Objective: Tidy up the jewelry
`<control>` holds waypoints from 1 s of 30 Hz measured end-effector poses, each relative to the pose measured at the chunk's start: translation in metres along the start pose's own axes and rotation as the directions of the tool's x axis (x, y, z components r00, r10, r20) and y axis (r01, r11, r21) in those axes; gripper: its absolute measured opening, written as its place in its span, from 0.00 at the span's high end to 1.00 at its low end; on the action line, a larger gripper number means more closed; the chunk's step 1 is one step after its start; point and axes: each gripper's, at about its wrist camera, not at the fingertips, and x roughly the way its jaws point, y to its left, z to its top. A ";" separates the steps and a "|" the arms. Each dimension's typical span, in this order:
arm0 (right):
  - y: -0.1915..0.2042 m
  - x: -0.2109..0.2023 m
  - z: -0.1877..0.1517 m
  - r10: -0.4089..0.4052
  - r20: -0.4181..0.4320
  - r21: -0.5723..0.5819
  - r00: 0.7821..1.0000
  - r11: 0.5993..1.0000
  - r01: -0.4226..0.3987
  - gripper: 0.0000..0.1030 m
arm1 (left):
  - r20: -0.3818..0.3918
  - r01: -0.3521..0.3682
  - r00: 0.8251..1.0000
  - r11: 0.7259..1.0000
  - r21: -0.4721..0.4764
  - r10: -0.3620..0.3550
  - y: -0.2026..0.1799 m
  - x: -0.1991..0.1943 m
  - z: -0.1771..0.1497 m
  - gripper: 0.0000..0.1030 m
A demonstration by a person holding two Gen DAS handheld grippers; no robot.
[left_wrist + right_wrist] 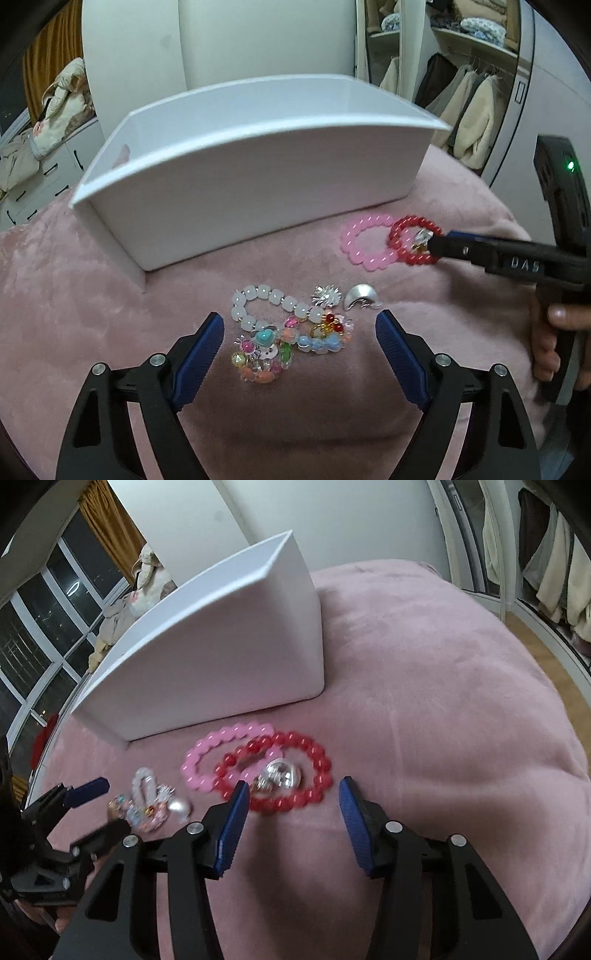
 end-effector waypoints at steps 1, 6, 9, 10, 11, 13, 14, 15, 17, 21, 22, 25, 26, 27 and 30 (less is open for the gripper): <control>0.000 0.002 0.001 -0.001 -0.001 -0.007 1.000 1.000 0.001 0.61 | -0.022 0.006 1.000 1.000 -0.005 -0.006 0.000 0.005 0.000 0.29; -0.002 0.001 0.000 0.049 0.000 -0.010 0.999 0.999 -0.049 0.90 | -0.068 0.026 0.997 1.000 -0.002 -0.026 -0.006 0.010 0.005 0.57; 0.000 -0.012 0.002 0.060 0.043 -0.015 0.997 0.998 -0.060 0.90 | -0.067 0.026 0.997 1.000 -0.002 -0.026 -0.009 0.004 0.010 0.77; 0.001 -0.016 0.002 0.064 0.053 -0.015 0.997 0.998 -0.063 0.90 | -0.059 0.022 0.998 1.000 -0.005 -0.022 -0.010 0.001 0.012 0.78; 0.001 -0.021 0.002 0.073 0.063 -0.012 0.995 0.997 -0.072 0.90 | -0.051 0.019 0.999 1.000 -0.006 -0.020 -0.011 -0.002 0.014 0.78; 0.003 -0.030 0.003 0.084 0.082 -0.016 0.993 0.996 -0.083 0.90 | -0.037 0.008 0.999 1.000 -0.007 -0.009 -0.013 -0.008 0.016 0.78; 0.005 -0.039 0.003 0.085 0.095 -0.025 0.992 0.996 -0.083 0.90 | -0.028 0.007 1.000 1.000 -0.014 -0.007 -0.013 -0.012 0.017 0.78; 0.007 -0.044 0.003 0.087 0.104 -0.031 0.991 0.996 -0.084 0.90 | -0.021 0.008 1.000 1.000 -0.019 -0.009 -0.014 -0.016 0.016 0.79; 0.010 -0.056 0.003 0.090 0.117 -0.039 0.989 0.996 -0.086 0.90 | -0.005 0.015 1.000 1.000 -0.024 -0.015 -0.016 -0.024 0.018 0.79; 0.014 -0.079 0.000 0.096 0.131 -0.045 0.987 0.995 -0.091 0.90 | 0.038 0.037 0.999 0.999 -0.022 -0.036 -0.024 -0.042 0.021 0.79; 0.015 -0.085 -0.002 0.094 0.136 -0.049 0.986 0.995 -0.088 0.90 | 0.051 0.043 0.998 0.999 -0.016 -0.043 -0.027 -0.046 0.023 0.79; 0.017 -0.100 -0.009 0.085 0.147 -0.036 0.986 0.996 -0.080 0.90 | 0.079 0.066 0.995 0.998 -0.006 -0.066 -0.031 -0.058 0.025 0.79; 0.018 -0.105 -0.011 0.082 0.151 -0.030 0.985 0.996 -0.078 0.90 | 0.085 0.073 0.994 0.997 -0.003 -0.073 -0.034 -0.063 0.025 0.79; 0.018 -0.109 -0.011 0.080 0.154 -0.026 0.985 0.997 -0.077 0.90 | 0.091 0.074 0.993 0.997 0.001 -0.074 -0.033 -0.067 0.026 0.79; 0.020 -0.128 -0.018 0.072 0.175 -0.028 0.982 0.997 -0.069 0.90 | 0.125 0.080 0.989 0.997 0.002 -0.079 -0.037 -0.086 0.028 0.79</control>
